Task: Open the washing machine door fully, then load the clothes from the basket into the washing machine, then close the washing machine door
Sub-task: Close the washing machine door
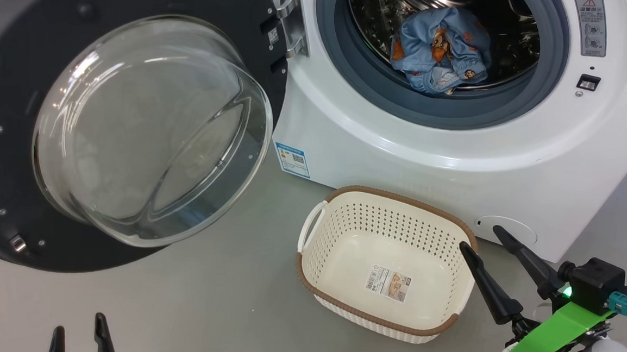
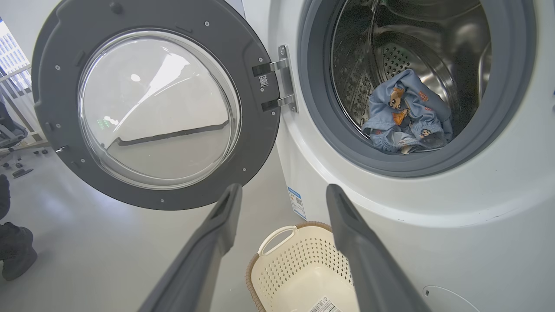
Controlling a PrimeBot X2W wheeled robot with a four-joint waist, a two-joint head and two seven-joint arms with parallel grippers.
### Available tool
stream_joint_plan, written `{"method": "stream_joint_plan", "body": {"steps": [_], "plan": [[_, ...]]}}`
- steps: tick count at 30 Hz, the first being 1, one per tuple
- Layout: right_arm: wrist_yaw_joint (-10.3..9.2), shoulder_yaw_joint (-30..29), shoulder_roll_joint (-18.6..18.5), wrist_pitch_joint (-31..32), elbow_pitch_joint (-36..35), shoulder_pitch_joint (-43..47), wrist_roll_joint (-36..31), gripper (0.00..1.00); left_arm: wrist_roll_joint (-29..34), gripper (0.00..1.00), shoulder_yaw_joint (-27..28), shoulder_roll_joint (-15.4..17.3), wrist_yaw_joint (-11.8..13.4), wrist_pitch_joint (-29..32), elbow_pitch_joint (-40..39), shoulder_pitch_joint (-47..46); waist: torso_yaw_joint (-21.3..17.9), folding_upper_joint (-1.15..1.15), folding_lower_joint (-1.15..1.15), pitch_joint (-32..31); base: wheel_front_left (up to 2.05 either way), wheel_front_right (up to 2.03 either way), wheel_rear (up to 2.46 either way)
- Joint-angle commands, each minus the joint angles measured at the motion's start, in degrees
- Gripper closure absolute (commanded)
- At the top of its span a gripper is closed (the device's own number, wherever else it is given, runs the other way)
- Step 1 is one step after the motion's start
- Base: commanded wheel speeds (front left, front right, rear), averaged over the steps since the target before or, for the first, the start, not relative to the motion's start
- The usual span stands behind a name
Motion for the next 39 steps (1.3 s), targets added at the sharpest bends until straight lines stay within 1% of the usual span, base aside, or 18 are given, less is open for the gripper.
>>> {"method": "stream_joint_plan", "body": {"steps": [1,3,5,6,7,8,9,12,15,19,22,26,29,30,32,34,36,39], "plan": [[0.09,1.21,-0.83,-0.27,-1.23,-1.00,0.61,0.00,0.09,0.00,1.87,0.93,0.30,-0.32,-1.63,-0.43,0.00,0.00,0.00,-0.01,0.00,0.00,0.00],[0.09,1.18,-0.76,-0.27,-1.32,-0.91,0.65,0.00,-1.10,0.00,2.28,0.91,0.31,-0.32,-2.41,-0.70,-0.05,0.00,0.00,-0.02,0.00,0.00,0.00],[0.09,1.06,-0.67,-0.27,-1.38,-0.82,0.62,0.00,-2.09,0.51,2.83,0.91,0.29,-0.32,-3.28,-1.07,-0.11,0.00,0.00,0.02,0.00,0.00,0.00],[0.09,0.99,-0.60,-0.27,-1.42,-0.74,0.58,0.00,-2.79,0.69,3.26,0.91,0.27,-0.32,-3.83,-1.32,-0.15,0.00,0.00,0.03,0.00,0.00,0.00],[0.09,0.99,-0.60,-0.27,-1.42,-0.74,0.58,0.00,-2.79,0.69,3.26,0.91,0.27,-0.32,-3.83,-1.32,-0.15,0.00,0.00,0.03,0.00,0.00,0.00],[0.09,0.90,-0.50,-0.27,-1.49,-0.62,0.54,0.00,-3.06,0.98,3.85,0.91,0.24,-0.32,-4.61,-1.58,-0.22,0.00,0.00,0.06,0.00,0.00,0.00],[0.09,0.73,-0.38,-0.27,-1.57,-0.49,0.49,0.00,-3.35,1.00,4.44,0.91,0.19,-0.32,-5.45,-1.84,-0.31,0.00,0.00,0.10,0.00,0.00,0.00],[0.09,0.22,-0.22,-0.27,-1.86,0.05,0.32,0.00,-4.69,1.00,6.94,1.45,0.04,-0.32,-8.55,-3.07,-0.56,0.00,0.00,0.28,0.00,0.00,0.00],[0.09,-0.54,-0.07,-0.27,-2.11,0.65,0.19,0.00,-6.64,1.00,9.99,3.67,-0.09,-0.32,-12.70,-5.24,-0.80,0.00,0.00,0.50,0.00,0.00,0.00],[0.09,-1.71,0.28,-0.27,-2.50,1.39,-0.12,0.00,-9.46,1.00,13.65,9.49,-0.16,-0.32,-17.69,-9.51,-1.13,0.00,0.00,0.92,0.00,0.00,0.00],[0.09,-2.09,0.59,-0.27,-2.78,1.88,-0.44,0.00,-13.44,1.00,16.28,15.39,-0.18,-0.32,-18.14,-13.62,-1.56,0.00,0.00,1.25,0.00,0.00,0.00],[0.09,-2.35,0.82,-0.27,-2.88,1.83,-0.68,0.00,-20.07,1.00,18.85,23.89,-0.18,-0.32,-13.87,-19.99,-2.20,0.00,0.00,1.82,0.00,0.00,0.00],[0.09,-2.40,0.96,-0.27,-2.95,1.68,-0.86,0.00,-24.75,1.00,18.88,29.77,-0.19,-0.32,-7.96,-24.75,-2.62,0.00,0.00,2.23,0.00,0.00,0.00],[0.09,-2.34,0.95,-0.27,-2.96,1.60,-0.91,0.00,-26.10,1.00,17.93,31.94,-0.19,-0.32,-5.73,-26.01,-2.78,0.00,0.00,2.45,0.00,0.00,0.00],[0.09,-2.23,0.89,-0.27,-2.94,1.29,-1.00,0.00,-29.53,1.00,17.25,35.05,-0.19,-0.32,-0.49,-29.16,-3.08,0.00,0.00,2.96,0.00,0.00,0.00],[0.09,-2.16,0.83,-0.27,-2.91,0.94,-1.09,0.00,-31.51,1.00,14.48,38.60,-0.19,-0.32,4.95,-31.50,-3.32,0.00,0.00,3.39,0.00,0.00,0.00],[0.09,-2.01,0.79,-0.27,-2.92,0.60,-1.25,0.00,-35.59,1.00,11.64,40.95,-0.19,0.55,10.49,-34.27,-3.60,0.00,0.00,3.93,0.00,0.00,0.00],[0.09,-1.58,0.68,-0.27,-2.88,0.12,-1.47,0.00,-41.82,1.00,7.28,44.66,-0.19,2.62,16.70,-38.25,-4.16,0.00,0.00,4.76,0.00,0.00,0.00]]}}
